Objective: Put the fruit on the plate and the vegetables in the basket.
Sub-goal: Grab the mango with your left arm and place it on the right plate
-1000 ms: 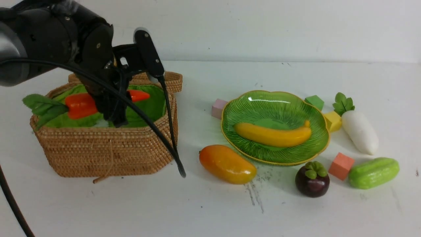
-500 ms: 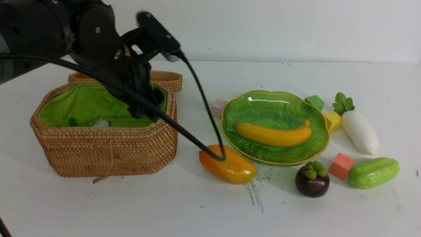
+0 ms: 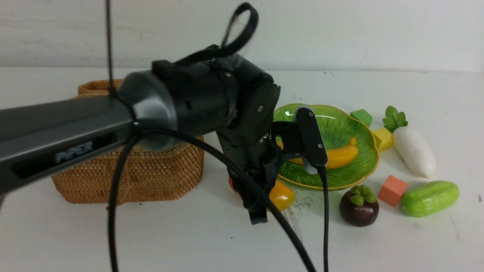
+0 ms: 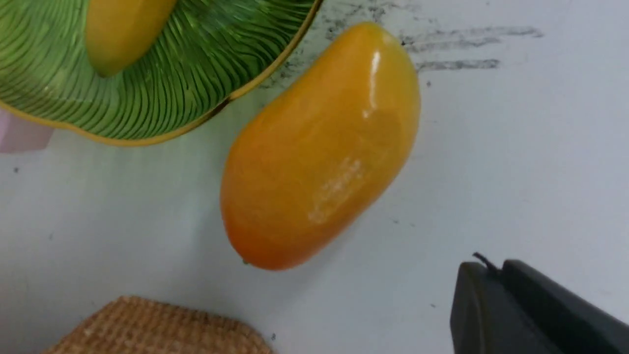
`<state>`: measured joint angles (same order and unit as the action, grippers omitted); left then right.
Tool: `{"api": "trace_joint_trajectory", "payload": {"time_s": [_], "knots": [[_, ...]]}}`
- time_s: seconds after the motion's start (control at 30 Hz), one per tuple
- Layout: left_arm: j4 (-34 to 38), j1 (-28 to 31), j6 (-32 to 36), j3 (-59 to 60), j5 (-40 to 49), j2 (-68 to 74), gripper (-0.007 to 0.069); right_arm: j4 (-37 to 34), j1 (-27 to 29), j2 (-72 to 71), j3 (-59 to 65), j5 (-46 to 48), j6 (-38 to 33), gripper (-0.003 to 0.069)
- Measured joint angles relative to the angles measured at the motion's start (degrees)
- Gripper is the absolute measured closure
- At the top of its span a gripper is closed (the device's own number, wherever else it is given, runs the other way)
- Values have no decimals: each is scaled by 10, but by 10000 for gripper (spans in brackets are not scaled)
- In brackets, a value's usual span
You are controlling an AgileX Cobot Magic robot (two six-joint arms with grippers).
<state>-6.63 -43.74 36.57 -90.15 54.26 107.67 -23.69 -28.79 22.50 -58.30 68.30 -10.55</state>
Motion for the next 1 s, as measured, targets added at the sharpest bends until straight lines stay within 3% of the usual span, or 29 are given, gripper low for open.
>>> {"api": "trace_joint_trajectory", "payload": {"time_s": [0.13, 0.17, 0.2, 0.27, 0.37, 0.57, 0.8, 1.0], "knots": [[-2, 0, 57, -35, -10, 42, 407, 0, 0, 0, 0, 7, 0, 423], [-3, 0, 80, -42, -22, 53, 307, 0, 0, 0, 0, 13, 0, 423], [-3, 0, 83, -42, -23, 54, 281, 0, 0, 0, 0, 15, 0, 423], [-13, 0, 102, -43, -37, 66, 135, 0, 0, 0, 0, 23, 0, 423], [-38, 0, 109, -44, -51, 81, 1, 1, 0, 0, 0, 33, 0, 423], [-58, 9, 112, -45, -85, 110, -34, 2, 0, 0, 0, 41, 0, 423], [-58, 32, 112, -47, -96, 129, 49, 3, 0, 0, 0, 42, 0, 423], [-24, 34, 114, -49, -86, 131, 57, 3, 0, 0, 0, 42, 0, 423]]}}
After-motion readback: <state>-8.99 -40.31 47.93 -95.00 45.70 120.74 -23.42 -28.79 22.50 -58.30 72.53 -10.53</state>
